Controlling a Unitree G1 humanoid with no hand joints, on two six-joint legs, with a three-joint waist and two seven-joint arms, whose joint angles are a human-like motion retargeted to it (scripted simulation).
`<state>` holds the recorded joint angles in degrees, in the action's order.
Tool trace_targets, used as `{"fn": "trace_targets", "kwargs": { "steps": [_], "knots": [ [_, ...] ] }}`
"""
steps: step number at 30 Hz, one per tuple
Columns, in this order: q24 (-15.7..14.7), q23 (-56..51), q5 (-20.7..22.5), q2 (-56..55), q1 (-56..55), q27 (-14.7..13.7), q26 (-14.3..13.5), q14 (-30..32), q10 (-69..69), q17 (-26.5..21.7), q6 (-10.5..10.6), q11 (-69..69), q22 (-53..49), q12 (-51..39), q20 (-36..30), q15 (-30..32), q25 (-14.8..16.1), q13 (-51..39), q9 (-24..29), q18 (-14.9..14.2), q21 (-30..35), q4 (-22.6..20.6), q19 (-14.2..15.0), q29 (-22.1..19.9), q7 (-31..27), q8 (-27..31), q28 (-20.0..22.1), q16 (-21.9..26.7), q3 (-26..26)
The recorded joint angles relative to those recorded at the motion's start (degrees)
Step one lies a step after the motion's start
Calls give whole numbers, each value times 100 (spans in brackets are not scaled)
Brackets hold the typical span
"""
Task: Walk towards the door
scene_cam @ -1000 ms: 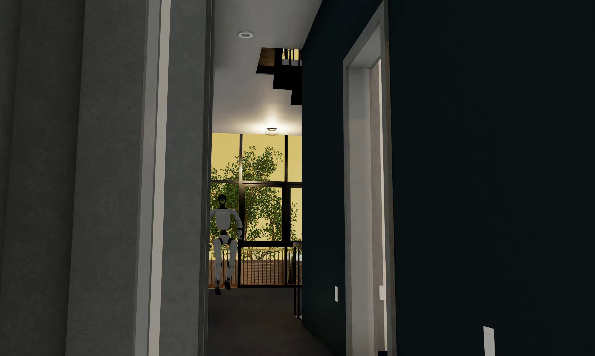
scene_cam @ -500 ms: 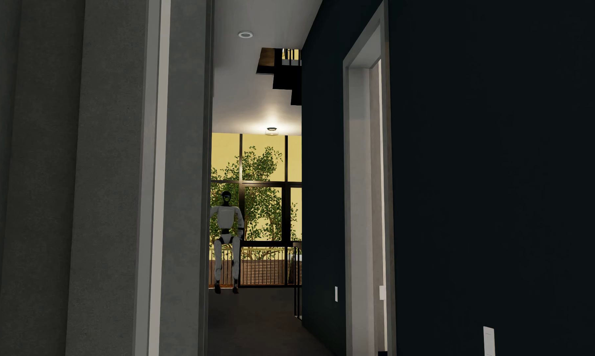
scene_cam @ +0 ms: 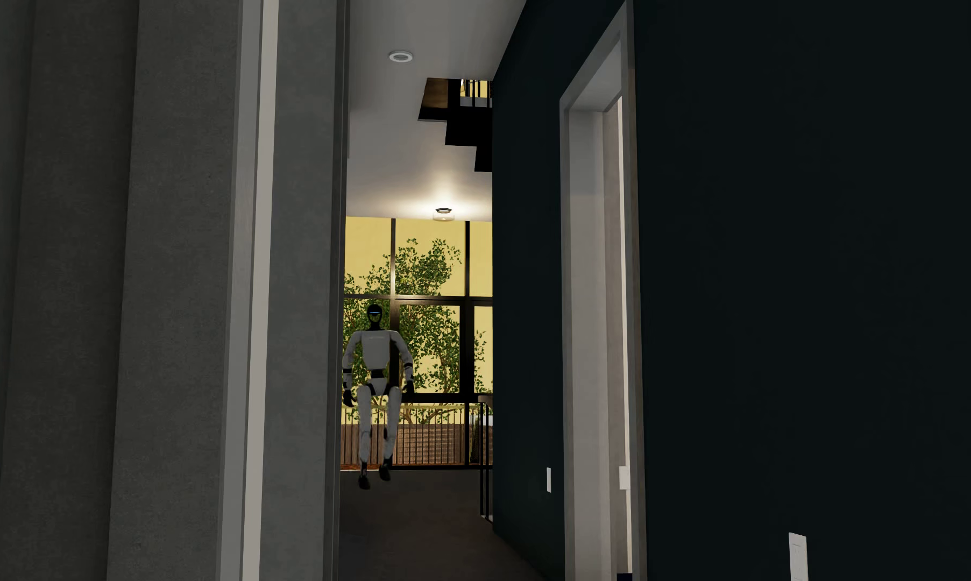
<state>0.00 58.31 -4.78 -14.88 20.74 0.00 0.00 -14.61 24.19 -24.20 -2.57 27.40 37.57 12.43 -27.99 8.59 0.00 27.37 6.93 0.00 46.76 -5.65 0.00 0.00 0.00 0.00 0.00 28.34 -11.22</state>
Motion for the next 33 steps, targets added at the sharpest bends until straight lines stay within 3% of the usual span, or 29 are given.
{"fn": "trace_targets", "kwargs": {
  "steps": [2,4,5,6,8,9,11,12,13,15,16,18,19,21,22,24,26,27,30,31,33],
  "knots": [
    [0,-264,0,7,469,0,0,372,-105,-81,61,569,114,234,-399,-130,0,-204,15,0,-679,188,0,0,0,0,0,-70,-53],
    [0,-396,196,216,296,0,0,1887,278,-122,151,914,644,568,-1185,-508,0,-415,-121,0,-1242,448,0,0,0,0,0,-221,-11],
    [0,-446,265,528,-372,0,0,2783,1238,-142,201,879,991,660,-1753,-850,0,-539,-171,0,-1563,581,0,0,0,0,0,-311,-25],
    [0,-518,327,680,-1349,0,0,3191,2518,-164,227,774,1249,656,-2332,-1120,0,-702,-270,0,-1848,566,0,0,0,0,0,-374,40],
    [0,-778,433,1183,-2850,0,0,2737,4348,-229,108,405,1382,865,-2793,-1350,0,-906,-331,0,-2311,362,0,0,0,0,0,-399,576],
    [0,-990,433,1495,-3433,0,0,2646,4525,-251,-9,175,1320,1071,-2761,-1367,0,-927,-370,0,-2558,209,0,0,0,0,0,-381,840],
    [0,-1497,377,2160,-4116,0,0,3207,3292,-298,-192,-92,1257,1402,-2746,-1413,0,-859,-372,0,-3023,-56,0,0,0,0,0,-402,1206],
    [0,-1668,422,2385,-4185,0,0,3614,2188,-322,-193,-88,1287,1464,-2772,-1540,0,-838,-296,0,-3178,-121,0,0,0,0,0,-459,1357],
    [0,-1741,499,2714,-4090,0,0,3637,1083,-333,-164,-122,1334,1461,-2865,-1651,0,-831,-190,0,-3239,-177,0,0,0,0,0,-514,1409],
    [0,-1652,640,3225,-4030,0,0,1871,-108,-294,-139,-158,1310,1367,-2897,-1865,0,-776,-147,0,-3087,-205,0,0,0,0,0,-543,1390],
    [0,-1470,672,3363,-4250,0,0,1738,-79,-247,-130,-94,1267,1278,-2799,-1898,0,-728,-190,0,-2873,-157,0,0,0,0,0,-530,1353],
    [0,-841,443,3550,-4511,0,0,3012,268,-108,-229,149,1255,1056,-2438,-1506,0,-508,-361,0,-2165,-226,0,0,0,0,0,-495,1474],
    [0,-444,245,3409,-4593,0,0,3297,502,-43,-307,549,1269,981,-2182,-947,0,-382,-524,0,-1596,-325,0,0,0,0,0,-491,1455],
    [0,217,-395,2321,-4040,0,0,2872,580,62,-489,2603,1305,711,-1826,613,0,-179,-567,0,-419,-532,0,0,0,0,0,-392,1354],
    [0,366,-463,1503,-3758,0,0,2553,516,74,-505,3705,1251,504,-1673,495,0,-137,-565,0,-41,-591,0,0,0,0,0,-288,1158],
    [0,352,-386,506,-2796,0,0,1821,236,7,-303,5002,1075,193,-1202,-665,0,9,-347,0,143,-468,0,0,0,0,0,-96,439],
    [0,236,-230,-168,-1898,0,0,1019,-36,-43,-143,4387,722,-29,-623,-1217,0,167,-175,0,-80,-286,0,0,0,0,0,66,55],
    [0,204,-141,-309,-1476,0,0,608,-87,-44,-105,3387,492,-110,-325,-1225,0,156,-91,0,-96,-237,0,0,0,0,0,119,37],
    [0,79,-4,-91,-618,0,0,15,-92,-50,-143,129,23,-243,129,-287,0,-147,72,0,-172,-255,0,0,0,0,0,149,92],
    [0,-4,9,-72,-339,0,0,-77,-57,-56,-136,-159,8,-265,39,-111,0,-266,127,0,-318,-224,0,0,0,0,0,105,174],
    [0,-157,46,-155,235,0,0,60,-105,-113,-66,383,182,-31,-331,-329,0,-540,207,0,-610,-81,0,0,0,0,0,-26,196]
  ]
}}
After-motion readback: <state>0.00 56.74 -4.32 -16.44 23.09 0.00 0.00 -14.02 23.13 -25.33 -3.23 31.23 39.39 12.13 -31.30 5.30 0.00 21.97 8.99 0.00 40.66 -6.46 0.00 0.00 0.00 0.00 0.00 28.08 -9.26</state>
